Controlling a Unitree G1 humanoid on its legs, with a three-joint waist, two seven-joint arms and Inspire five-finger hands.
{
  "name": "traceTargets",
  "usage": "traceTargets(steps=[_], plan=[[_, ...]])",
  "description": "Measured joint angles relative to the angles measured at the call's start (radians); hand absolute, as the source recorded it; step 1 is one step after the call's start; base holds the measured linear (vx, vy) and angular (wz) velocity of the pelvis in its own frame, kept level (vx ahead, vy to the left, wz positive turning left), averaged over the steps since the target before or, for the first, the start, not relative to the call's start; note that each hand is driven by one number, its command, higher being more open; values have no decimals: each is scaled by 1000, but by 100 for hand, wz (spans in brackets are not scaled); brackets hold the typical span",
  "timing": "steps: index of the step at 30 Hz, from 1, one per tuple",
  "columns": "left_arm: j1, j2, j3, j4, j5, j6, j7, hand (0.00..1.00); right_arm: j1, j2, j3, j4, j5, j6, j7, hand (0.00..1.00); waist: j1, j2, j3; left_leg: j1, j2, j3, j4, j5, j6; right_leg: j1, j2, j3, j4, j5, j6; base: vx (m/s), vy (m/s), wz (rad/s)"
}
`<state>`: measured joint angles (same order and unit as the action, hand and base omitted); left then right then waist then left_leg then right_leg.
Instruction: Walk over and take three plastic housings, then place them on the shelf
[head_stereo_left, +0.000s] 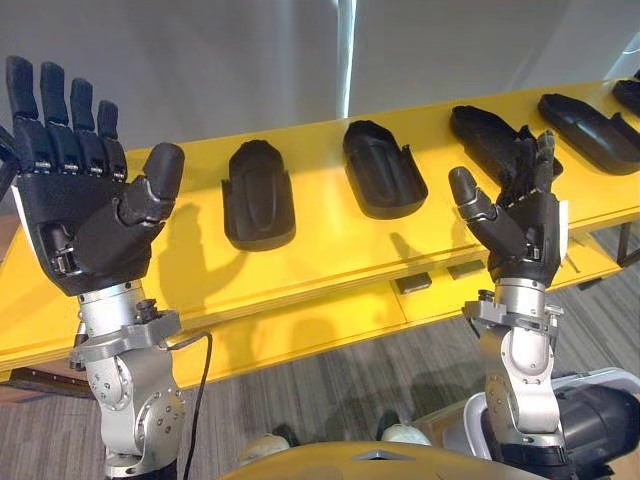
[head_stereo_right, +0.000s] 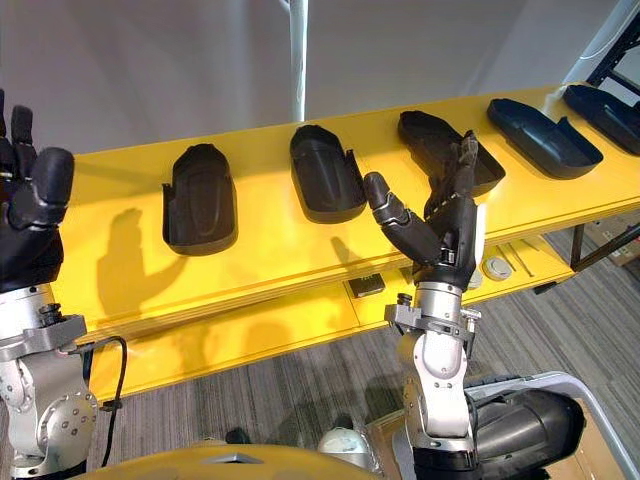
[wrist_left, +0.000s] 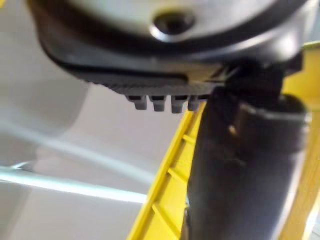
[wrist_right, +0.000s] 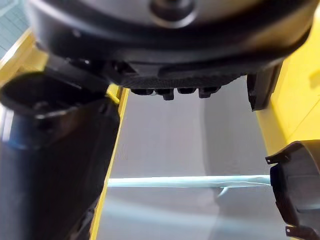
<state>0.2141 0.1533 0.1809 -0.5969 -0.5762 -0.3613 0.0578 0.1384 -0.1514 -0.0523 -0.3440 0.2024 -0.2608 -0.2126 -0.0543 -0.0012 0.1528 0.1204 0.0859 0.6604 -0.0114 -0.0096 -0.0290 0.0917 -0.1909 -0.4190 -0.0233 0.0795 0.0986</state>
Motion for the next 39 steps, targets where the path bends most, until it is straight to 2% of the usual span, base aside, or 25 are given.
traceTargets(steps=[8,11,14,15,18,24,27,28,29,30,31,33,34,36,39], plan=[[24,0,0,22,36,16,-3,100,0,0,4,9,-38,0,-43,100,4,1,-3,7,-11,-13,-49,28,0,-1,4,-16,-5,0,0,-3,24,5],[24,1,-1,39,28,15,-66,100,0,0,3,14,-43,4,-83,100,9,2,-7,10,-14,-12,-67,36,-1,-2,7,-16,-9,0,0,0,0,0],[24,4,-26,40,-15,14,-150,100,2,-1,-5,15,-43,40,-111,100,0,2,-18,10,-15,5,-71,37,-3,-15,10,1,-11,0,0,-5,29,-10],[24,4,-27,40,-15,14,-152,100,2,-1,-6,15,-43,41,-112,100,0,2,-19,10,-15,7,-71,37,-3,-16,11,4,-11,0,0,2,17,-41],[22,27,-78,40,-52,12,-183,100,8,-1,-43,15,-41,51,-124,100,-12,2,-23,20,-9,83,-60,25,-14,-50,25,81,-11,13,-6,-6,24,-68],[-21,60,-137,55,-52,12,-166,100,107,-12,-183,13,-36,51,-97,100,-79,2,-24,45,33,232,65,-70,-39,-88,49,250,-13,36,-6,2,17,-86],[-77,64,-138,93,-39,-7,-109,100,167,-36,-244,13,-19,49,-68,100,-119,9,-25,41,66,287,162,-130,-51,-119,68,323,-19,46,-12,-75,-21,-68],[-83,64,-138,96,-35,-7,-99,100,177,-45,-254,13,-7,48,-59,100,-118,10,-26,34,72,272,189,-144,-50,-125,74,342,-19,48,-13,-115,-41,-79],[-86,65,-136,96,-24,-11,-76,100,184,-55,-266,12,13,48,-45,100,-111,16,-28,18,85,186,231,-162,-40,-139,87,376,-23,57,-19,-82,-83,-104],[-87,66,-128,96,3,-17,-40,100,184,-60,-273,12,38,36,-24,100,-101,27,-29,-11,95,32,269,-186,-26,-148,107,421,-33,73,-31,-47,-109,-122],[-87,69,-126,96,19,-18,-5,100,184,-64,-272,12,74,16,0,100,-98,41,-24,-27,98,-77,296,-214,-23,-157,125,456,-32,74,-37,-46,-106,-106],[-76,69,-126,96,46,-18,17,100,179,-80,-260,12,100,0,13,100,-75,63,-22,-24,96,-196,315,-250,-19,-160,147,507,-35,77,-41,-77,-46,-86],[-74,69,-126,96,65,-18,17,100,168,-90,-242,12,100,-11,13,100,-68,76,-19,-22,97,-244,320,-274,-27,-161,158,513,-36,80,-45,-81,-8,-64],[-74,69,-127,96,77,-18,8,100,143,-90,-218,13,98,-12,7,100,-60,93,-24,-23,94,-256,316,-292,-34,-163,158,512,-46,88,-46,-94,40,-21],[-74,68,-136,96,73,-24,2,100,118,-89,-141,14,97,-12,8,100,-35,86,-21,-25,74,-266,304,-294,-35,-162,137,504,-54,103,-35,-84,50,6]])
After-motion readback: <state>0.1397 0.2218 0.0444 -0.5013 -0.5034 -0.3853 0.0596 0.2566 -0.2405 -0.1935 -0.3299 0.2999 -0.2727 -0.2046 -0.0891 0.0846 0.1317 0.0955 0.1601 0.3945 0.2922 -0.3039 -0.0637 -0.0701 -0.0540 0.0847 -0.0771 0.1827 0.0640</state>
